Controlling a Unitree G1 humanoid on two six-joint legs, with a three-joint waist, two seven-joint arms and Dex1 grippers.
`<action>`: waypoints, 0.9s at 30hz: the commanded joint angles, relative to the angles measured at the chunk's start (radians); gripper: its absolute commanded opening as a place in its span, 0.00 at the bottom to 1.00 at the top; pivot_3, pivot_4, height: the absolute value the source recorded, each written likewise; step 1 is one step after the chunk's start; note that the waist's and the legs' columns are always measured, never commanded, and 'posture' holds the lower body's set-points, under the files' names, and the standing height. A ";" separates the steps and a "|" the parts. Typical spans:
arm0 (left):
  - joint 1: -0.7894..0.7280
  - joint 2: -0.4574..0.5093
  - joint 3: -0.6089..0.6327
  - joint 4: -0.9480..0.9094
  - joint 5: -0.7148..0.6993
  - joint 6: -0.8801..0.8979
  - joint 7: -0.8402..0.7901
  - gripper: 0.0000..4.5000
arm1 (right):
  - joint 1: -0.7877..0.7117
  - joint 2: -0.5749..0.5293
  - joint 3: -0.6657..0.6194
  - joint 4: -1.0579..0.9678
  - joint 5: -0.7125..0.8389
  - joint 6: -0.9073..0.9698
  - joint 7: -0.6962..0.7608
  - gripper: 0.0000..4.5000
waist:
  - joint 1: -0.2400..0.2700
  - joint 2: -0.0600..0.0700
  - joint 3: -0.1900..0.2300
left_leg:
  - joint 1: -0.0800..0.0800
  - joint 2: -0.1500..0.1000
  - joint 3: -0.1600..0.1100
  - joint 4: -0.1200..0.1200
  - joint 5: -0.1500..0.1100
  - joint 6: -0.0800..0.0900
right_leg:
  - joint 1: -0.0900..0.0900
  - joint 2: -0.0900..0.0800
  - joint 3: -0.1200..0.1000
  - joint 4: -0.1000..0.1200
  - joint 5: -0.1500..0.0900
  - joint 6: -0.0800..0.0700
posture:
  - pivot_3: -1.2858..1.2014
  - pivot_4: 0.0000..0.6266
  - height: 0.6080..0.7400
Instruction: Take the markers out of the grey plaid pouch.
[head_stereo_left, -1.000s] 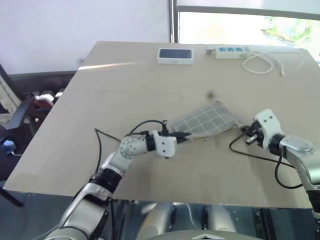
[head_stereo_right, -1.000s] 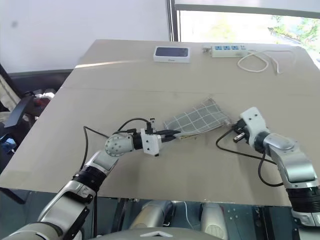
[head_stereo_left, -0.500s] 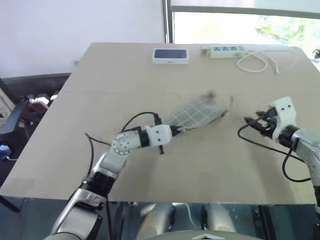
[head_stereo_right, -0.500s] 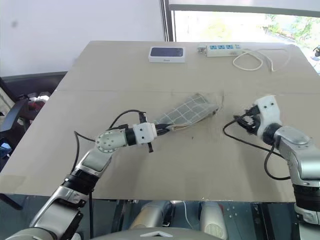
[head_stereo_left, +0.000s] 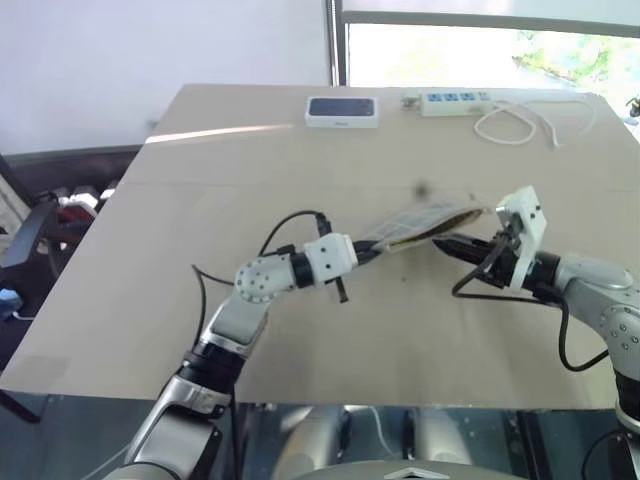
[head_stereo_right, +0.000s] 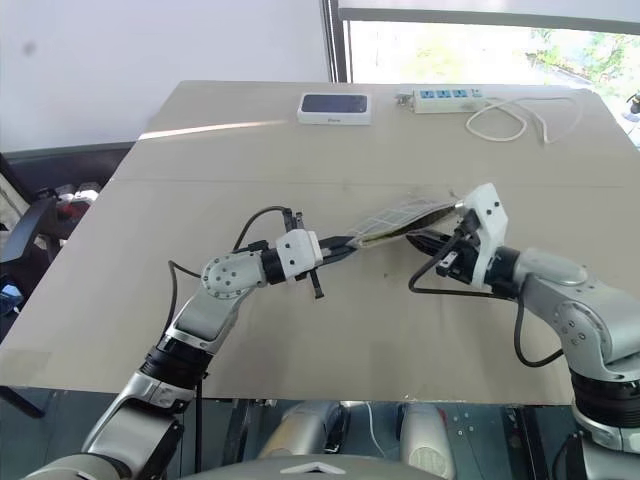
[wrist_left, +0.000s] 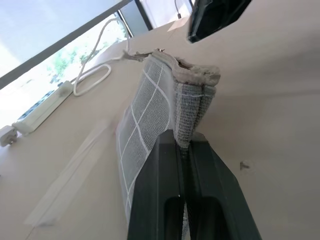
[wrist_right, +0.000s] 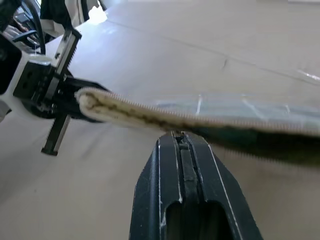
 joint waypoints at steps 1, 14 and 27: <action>-0.002 -0.008 0.003 -0.056 -0.018 0.009 -0.012 0.00 | -0.038 0.025 0.013 -0.004 0.024 0.000 -0.016 0.01 | 0.000 0.000 0.000 | 0.000 0.000 0.000 0.000 0.000 0.000 | 0.000 0.000 0.000 0.000 0.000 0.000 | 0.52 0.24 0.98; -0.016 -0.048 0.019 -0.076 -0.031 0.067 -0.005 0.00 | -0.064 0.018 0.097 0.076 -0.075 -0.083 0.009 0.01 | -0.001 0.000 0.000 | 0.000 0.000 0.000 0.000 0.000 0.000 | 0.000 0.000 0.000 0.000 0.000 0.000 | 0.52 0.24 0.98; -0.029 -0.054 0.020 -0.040 -0.021 0.054 0.002 0.00 | -0.011 -0.008 0.091 -0.025 0.068 -0.067 0.098 0.01 | 0.001 0.000 0.000 | 0.000 0.000 0.000 0.001 0.000 0.000 | 0.000 0.000 0.000 0.000 0.000 0.000 | 0.52 0.24 0.98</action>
